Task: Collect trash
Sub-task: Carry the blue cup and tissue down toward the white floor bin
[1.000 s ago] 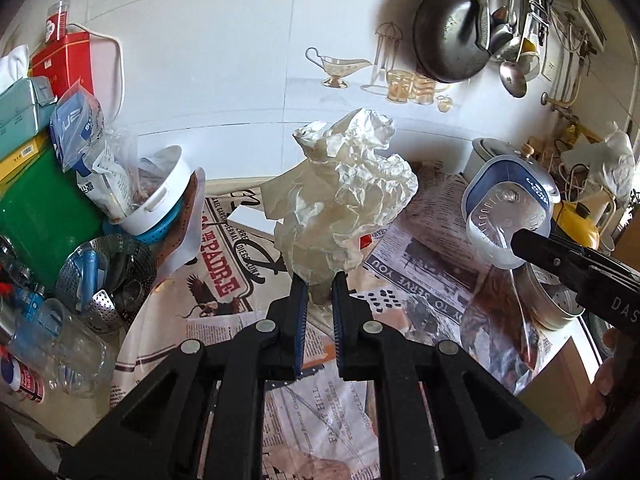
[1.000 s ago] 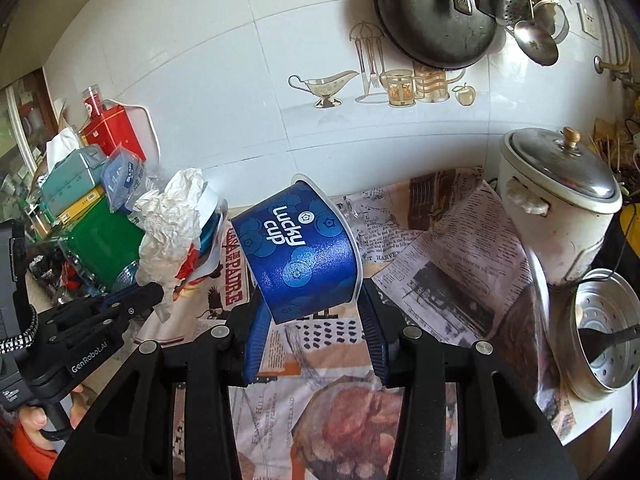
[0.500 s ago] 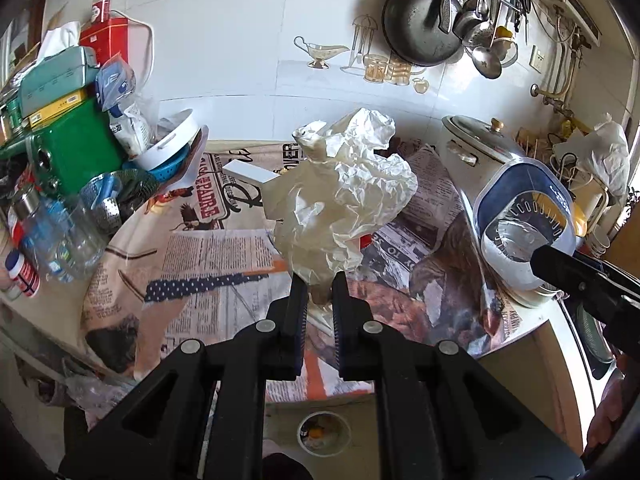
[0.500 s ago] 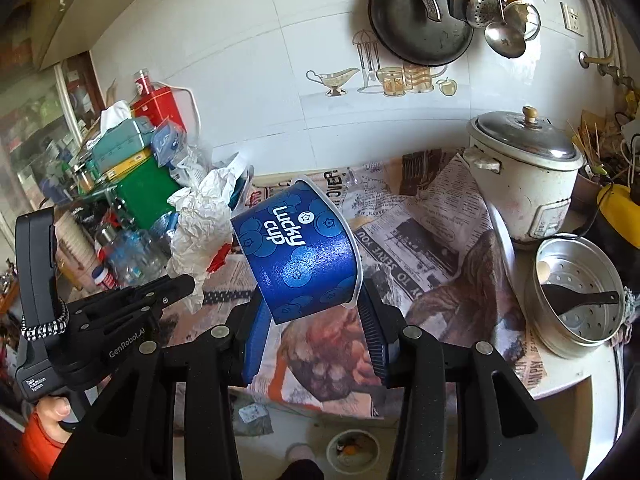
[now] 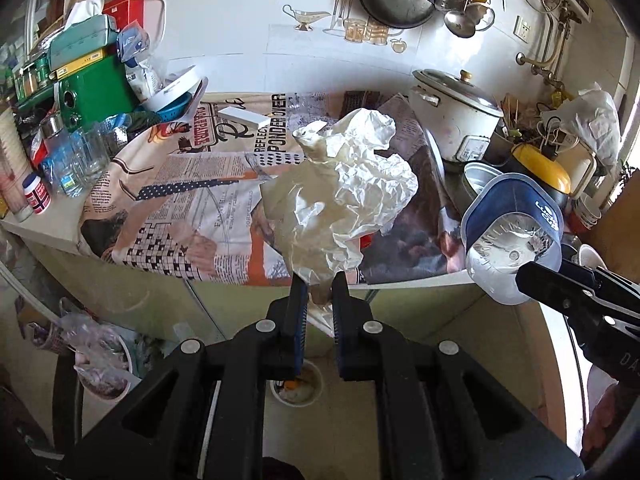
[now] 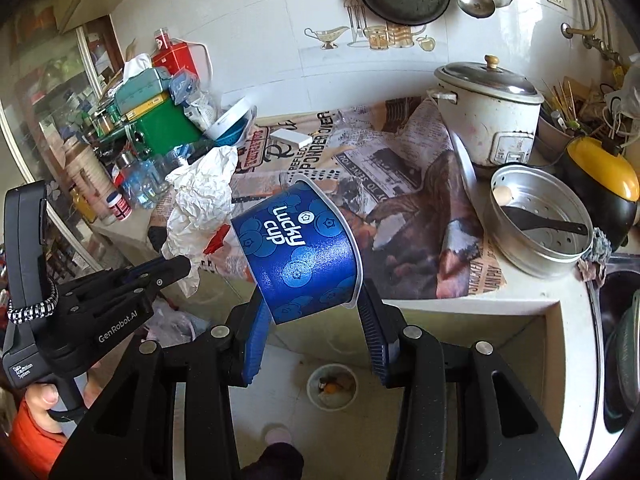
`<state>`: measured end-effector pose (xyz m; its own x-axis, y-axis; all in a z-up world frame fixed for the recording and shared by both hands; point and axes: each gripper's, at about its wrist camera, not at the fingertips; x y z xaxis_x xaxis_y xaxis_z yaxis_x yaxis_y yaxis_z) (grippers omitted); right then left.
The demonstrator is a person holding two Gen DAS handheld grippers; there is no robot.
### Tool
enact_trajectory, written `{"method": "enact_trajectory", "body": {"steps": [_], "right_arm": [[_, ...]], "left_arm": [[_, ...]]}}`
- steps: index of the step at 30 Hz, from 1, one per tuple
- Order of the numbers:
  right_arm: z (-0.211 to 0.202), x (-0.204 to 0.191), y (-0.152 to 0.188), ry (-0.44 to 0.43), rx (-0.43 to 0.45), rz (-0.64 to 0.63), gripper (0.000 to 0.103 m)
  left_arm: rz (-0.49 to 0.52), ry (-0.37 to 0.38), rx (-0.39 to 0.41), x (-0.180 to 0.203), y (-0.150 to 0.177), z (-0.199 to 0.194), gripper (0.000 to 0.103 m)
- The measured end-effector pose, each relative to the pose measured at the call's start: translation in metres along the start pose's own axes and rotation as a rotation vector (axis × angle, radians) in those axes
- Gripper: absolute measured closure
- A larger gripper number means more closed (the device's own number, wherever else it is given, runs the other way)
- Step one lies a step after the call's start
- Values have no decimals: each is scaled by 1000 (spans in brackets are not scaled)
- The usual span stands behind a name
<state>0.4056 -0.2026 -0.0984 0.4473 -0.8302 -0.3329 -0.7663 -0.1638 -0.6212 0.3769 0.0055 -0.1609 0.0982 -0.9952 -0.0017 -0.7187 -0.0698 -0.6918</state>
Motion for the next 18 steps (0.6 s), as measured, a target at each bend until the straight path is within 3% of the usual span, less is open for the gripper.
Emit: {"method": "enact_trajectory", "body": {"steps": [9,18], "right_arm": [[43,6,43,16,-65,66,63],[166,24,123,47,-154,176,63]], "left_arm": [[25,18,-108,-12,50,47,92],[90,28,-234,-49,146,155,92]]}}
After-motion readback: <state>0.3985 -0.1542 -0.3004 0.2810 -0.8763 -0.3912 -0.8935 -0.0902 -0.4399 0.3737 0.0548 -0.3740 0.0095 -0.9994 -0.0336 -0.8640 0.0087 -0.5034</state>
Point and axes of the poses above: each gripper's, at about its wrist camera, not at the fingertips, and z roughly the way its jaws point, x to its right, y to its underside, and after that the axes turned 10 degrees about z, right-handed
